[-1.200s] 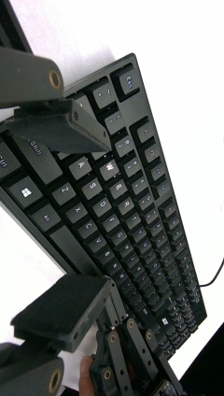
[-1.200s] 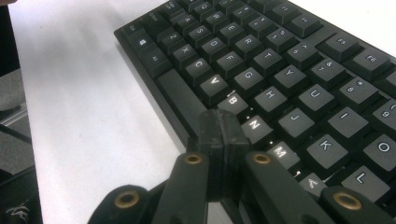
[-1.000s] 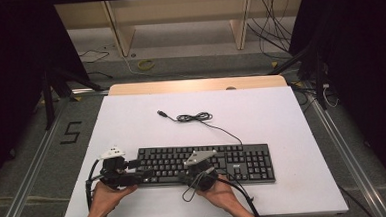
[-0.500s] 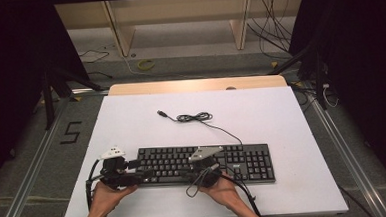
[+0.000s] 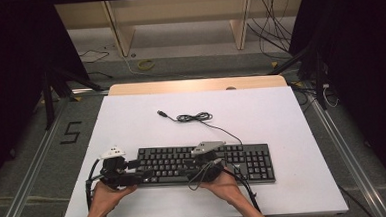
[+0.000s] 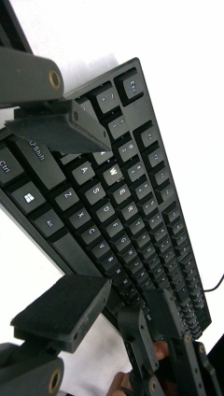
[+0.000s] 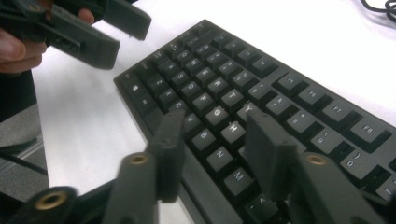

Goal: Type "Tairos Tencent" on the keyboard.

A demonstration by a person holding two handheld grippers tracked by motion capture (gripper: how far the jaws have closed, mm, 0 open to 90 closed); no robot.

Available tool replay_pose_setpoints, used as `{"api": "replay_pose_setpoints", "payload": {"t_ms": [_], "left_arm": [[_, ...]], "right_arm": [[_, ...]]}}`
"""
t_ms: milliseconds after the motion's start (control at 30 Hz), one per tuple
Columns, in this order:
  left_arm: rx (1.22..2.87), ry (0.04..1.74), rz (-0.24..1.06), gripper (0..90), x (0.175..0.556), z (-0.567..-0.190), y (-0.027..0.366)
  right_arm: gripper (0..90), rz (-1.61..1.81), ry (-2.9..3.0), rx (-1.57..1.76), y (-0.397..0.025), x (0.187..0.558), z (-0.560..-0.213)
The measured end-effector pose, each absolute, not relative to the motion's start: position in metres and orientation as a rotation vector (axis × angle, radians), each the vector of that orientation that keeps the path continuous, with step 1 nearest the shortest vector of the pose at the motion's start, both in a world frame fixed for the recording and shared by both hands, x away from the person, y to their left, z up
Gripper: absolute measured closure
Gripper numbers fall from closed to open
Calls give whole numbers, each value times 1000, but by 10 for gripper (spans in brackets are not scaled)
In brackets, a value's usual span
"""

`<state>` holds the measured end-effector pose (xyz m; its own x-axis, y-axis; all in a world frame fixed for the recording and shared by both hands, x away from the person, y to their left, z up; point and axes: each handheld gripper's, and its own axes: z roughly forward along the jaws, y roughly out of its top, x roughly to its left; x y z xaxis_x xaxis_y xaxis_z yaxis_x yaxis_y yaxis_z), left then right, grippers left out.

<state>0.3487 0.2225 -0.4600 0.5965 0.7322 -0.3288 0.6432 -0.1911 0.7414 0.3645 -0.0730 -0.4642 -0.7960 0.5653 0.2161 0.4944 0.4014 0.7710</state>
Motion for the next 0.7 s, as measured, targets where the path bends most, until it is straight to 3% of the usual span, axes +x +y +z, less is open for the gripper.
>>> {"api": "replay_pose_setpoints", "payload": {"t_ms": [200,367,700], "left_arm": [[1921,1108,120,311,349,-461,223],[1936,1122,116,369,350,-463,224],[1974,1126,122,580,352,-466,228]], "right_arm": [[478,1354,2554,983,-71,370,-462],[475,1355,2537,985,-69,377,-460],[622,1317,2545,975,-59,386,-462]]}}
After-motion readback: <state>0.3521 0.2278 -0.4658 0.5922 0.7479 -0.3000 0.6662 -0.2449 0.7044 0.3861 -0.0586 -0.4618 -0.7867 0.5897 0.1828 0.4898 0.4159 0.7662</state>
